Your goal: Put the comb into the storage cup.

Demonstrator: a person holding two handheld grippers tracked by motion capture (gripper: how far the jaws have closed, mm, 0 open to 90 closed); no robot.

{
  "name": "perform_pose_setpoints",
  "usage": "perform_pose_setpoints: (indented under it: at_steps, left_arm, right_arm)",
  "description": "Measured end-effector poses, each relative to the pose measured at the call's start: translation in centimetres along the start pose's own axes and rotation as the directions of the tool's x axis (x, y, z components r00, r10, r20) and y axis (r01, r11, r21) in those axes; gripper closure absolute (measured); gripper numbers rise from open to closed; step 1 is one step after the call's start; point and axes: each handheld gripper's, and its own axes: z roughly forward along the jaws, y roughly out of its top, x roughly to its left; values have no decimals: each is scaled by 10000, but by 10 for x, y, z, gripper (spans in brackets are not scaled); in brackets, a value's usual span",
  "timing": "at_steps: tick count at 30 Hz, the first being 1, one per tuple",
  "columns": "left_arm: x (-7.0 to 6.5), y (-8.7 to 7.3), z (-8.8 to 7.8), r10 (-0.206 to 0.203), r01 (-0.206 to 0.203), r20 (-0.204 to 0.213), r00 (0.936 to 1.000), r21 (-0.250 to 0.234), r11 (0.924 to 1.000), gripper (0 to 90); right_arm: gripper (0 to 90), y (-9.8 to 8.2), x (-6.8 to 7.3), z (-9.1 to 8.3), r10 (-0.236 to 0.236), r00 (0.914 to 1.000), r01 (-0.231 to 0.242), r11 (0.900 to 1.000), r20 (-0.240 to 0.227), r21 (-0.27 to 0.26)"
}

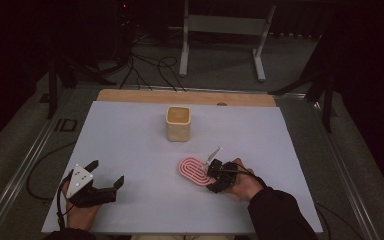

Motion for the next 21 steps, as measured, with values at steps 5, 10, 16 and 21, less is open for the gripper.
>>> perform_pose_setpoints:
  at_steps: [5, 10, 16, 21]
  left_arm:
    - [0, 0, 0, -19, 19, -12, 10000, -3, 10000, 3]
    - [0, 0, 0, -31, 31, -12, 10000, 6, 10000, 3]
    - [0, 0, 0, 11, -11, 3, 10000, 30, 10000, 3]
    - [0, 0, 0, 21, -21, 10, 10000, 38, 10000, 3]
  right_arm:
    - [614, 6, 2, 0, -90, 10000, 89, 9987, 5, 500]
    - [633, 8, 3, 0, -140, 9998, 131, 9962, 103, 862]
    - [581, 8, -1, 1, -82, 9999, 73, 9964, 104, 840]
    - [650, 9, -3, 0, -82, 10000, 79, 9963, 31, 860]
